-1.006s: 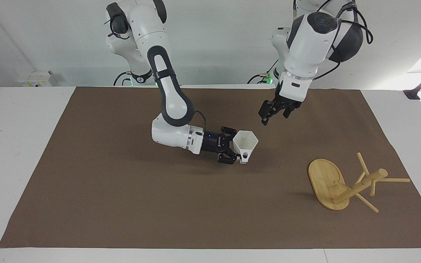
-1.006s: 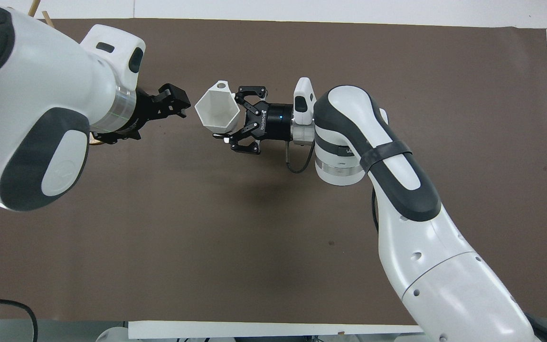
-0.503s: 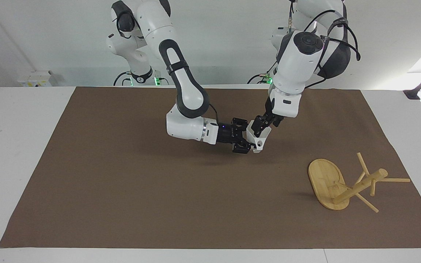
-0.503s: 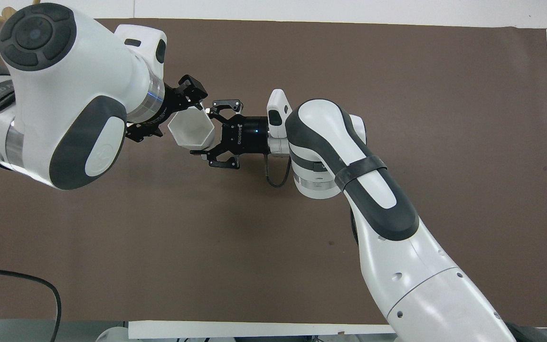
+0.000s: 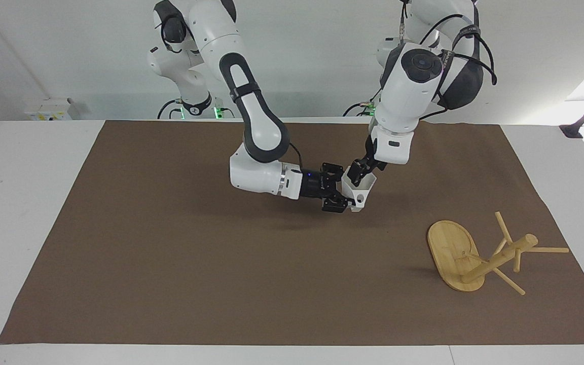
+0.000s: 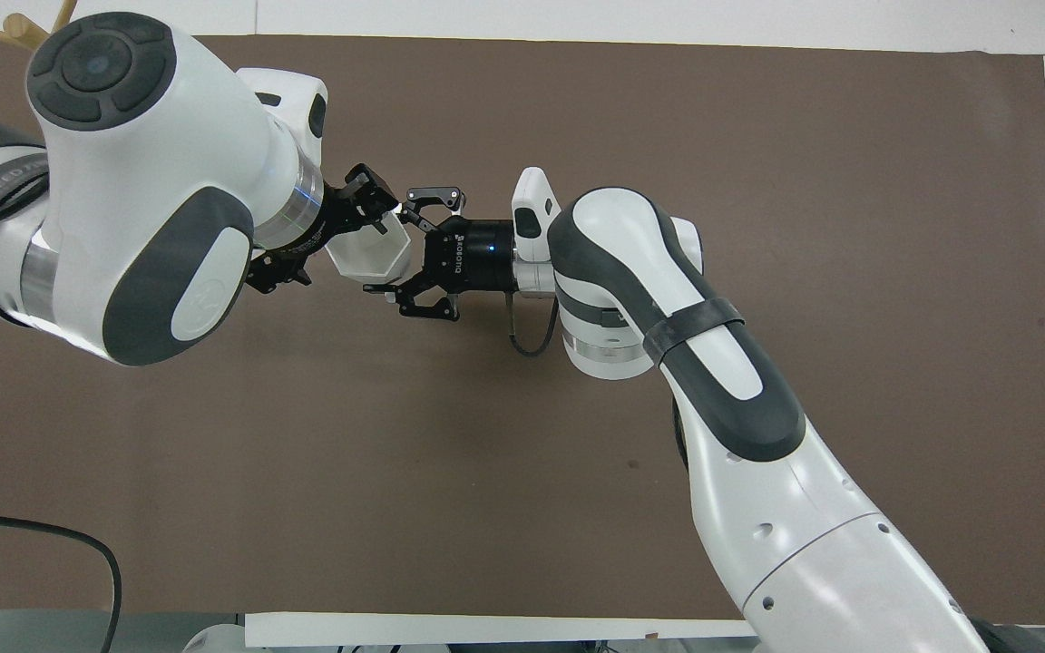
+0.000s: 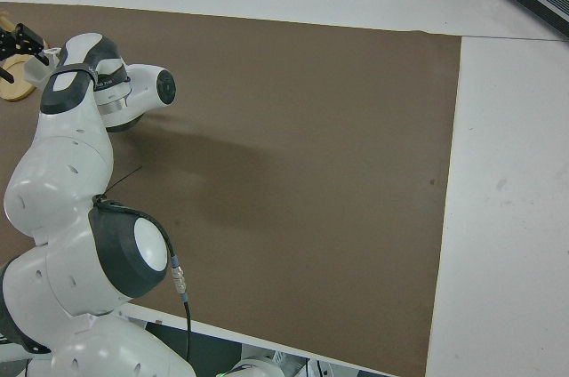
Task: Hang cup on rack
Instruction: 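Close the left gripper on the cup rim held by the right gripper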
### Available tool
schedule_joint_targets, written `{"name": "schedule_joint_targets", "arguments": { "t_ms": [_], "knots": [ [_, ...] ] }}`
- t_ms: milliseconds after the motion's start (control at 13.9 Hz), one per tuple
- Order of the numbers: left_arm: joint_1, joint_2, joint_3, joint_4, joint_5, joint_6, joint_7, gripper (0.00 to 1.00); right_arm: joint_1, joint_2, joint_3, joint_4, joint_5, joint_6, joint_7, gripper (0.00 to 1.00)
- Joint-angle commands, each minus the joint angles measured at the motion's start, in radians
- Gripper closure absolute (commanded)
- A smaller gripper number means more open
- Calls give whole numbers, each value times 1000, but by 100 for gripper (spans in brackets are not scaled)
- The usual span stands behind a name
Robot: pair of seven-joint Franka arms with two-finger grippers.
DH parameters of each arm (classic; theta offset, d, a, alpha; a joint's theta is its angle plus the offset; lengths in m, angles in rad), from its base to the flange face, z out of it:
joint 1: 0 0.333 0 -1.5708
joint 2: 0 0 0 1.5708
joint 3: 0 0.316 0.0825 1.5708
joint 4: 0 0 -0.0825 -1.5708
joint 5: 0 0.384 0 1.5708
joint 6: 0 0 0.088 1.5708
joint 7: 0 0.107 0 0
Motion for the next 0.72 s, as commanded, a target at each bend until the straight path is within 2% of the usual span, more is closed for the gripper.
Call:
{"name": "schedule_joint_targets", "arguments": {
  "t_ms": [0,72,144,215,646],
  "knots": [
    [-14,-29,11,-41,-2,7,-8,56,-1,-15,1,-12,16,8,-15,89],
    [-11,-32,9,-55,-2,36,-8,78,-1,-15,1,-12,16,8,-15,89],
    [-11,-35,8,-61,-3,47,-10,95,-1,-15,1,-12,15,12,-15,89],
    [-11,-35,8,-63,-5,50,-11,100,-1,-15,1,-12,16,14,-15,89],
    [-8,-38,8,-74,-5,52,-13,100,-1,-15,1,-12,16,28,-10,87]
  ]
}}
